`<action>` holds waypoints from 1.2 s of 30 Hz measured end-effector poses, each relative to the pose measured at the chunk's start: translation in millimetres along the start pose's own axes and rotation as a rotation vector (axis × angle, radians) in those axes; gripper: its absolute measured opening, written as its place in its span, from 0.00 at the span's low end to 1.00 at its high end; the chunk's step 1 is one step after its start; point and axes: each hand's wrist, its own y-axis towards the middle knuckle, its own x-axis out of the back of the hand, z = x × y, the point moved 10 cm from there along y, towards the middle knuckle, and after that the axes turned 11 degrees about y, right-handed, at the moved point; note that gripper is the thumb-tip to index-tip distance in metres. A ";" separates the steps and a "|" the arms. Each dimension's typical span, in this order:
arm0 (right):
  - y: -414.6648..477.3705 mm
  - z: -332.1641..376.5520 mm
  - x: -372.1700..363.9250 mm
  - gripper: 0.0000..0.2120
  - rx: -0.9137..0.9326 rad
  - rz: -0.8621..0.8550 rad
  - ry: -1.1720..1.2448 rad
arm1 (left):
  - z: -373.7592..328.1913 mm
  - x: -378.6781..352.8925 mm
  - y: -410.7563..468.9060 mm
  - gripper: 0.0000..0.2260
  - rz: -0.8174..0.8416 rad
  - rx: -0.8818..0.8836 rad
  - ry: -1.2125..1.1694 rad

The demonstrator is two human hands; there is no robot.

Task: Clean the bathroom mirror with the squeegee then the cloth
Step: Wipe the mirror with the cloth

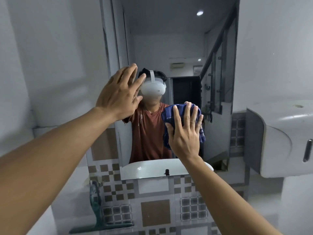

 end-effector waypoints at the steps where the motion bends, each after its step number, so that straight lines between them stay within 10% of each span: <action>1: 0.2 9.0 -3.8 0.28 0.017 -0.001 0.004 | 2.6 -0.9 1.1 0.31 -0.001 0.001 -0.001; 23: -45.1 136.0 -67.5 0.24 0.624 0.237 0.012 | 16.5 -3.2 0.9 0.32 0.005 -0.021 -0.025; 36: -68.7 55.5 -42.3 0.25 0.553 0.292 -0.080 | -10.4 -9.6 -45.6 0.29 0.006 0.075 -0.124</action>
